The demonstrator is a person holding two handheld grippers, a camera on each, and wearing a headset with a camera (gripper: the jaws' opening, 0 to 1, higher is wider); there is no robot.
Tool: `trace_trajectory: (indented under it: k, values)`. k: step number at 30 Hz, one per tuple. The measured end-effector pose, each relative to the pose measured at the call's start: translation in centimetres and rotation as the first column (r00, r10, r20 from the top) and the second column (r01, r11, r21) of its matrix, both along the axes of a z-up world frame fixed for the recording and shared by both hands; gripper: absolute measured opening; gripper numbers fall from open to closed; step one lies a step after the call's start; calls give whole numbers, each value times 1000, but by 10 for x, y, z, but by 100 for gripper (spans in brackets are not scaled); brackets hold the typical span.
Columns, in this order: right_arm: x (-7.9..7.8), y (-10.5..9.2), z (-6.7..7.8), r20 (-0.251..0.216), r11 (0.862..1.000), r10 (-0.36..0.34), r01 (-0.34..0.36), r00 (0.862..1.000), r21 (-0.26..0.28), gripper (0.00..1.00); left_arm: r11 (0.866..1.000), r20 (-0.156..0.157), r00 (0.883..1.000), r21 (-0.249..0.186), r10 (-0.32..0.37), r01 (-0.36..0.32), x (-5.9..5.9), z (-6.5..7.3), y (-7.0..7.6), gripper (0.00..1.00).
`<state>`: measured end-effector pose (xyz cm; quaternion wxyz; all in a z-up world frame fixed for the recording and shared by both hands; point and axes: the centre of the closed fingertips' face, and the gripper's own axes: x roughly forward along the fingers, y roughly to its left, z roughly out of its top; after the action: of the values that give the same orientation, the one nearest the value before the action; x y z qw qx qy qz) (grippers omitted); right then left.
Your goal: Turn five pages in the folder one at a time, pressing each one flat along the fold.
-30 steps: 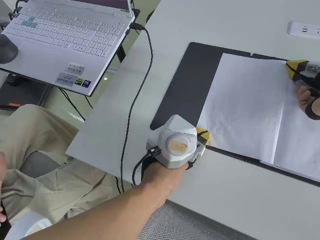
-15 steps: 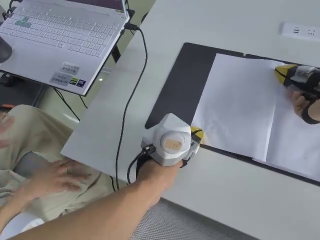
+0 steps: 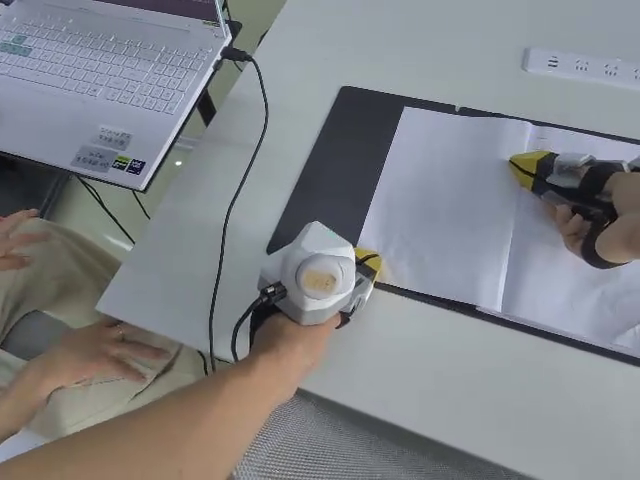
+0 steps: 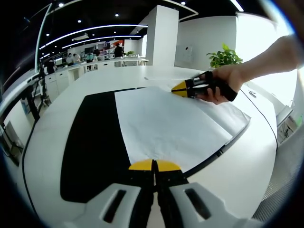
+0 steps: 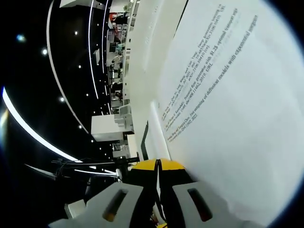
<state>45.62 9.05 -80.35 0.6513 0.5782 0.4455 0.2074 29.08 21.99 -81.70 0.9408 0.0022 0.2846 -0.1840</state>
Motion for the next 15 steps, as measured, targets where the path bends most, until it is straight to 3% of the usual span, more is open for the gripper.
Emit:
trace_trajectory:
  k: [6,15]
  values:
    - [-34,1,5,3,999,48,-48,999,25,0,1000,0,1000,5,-4,4,0,0,0,0]
    - [-113,11,22,12,987,156,-156,988,28,0,1000,-1,1000,10,-3,3,-1,1,0,0]
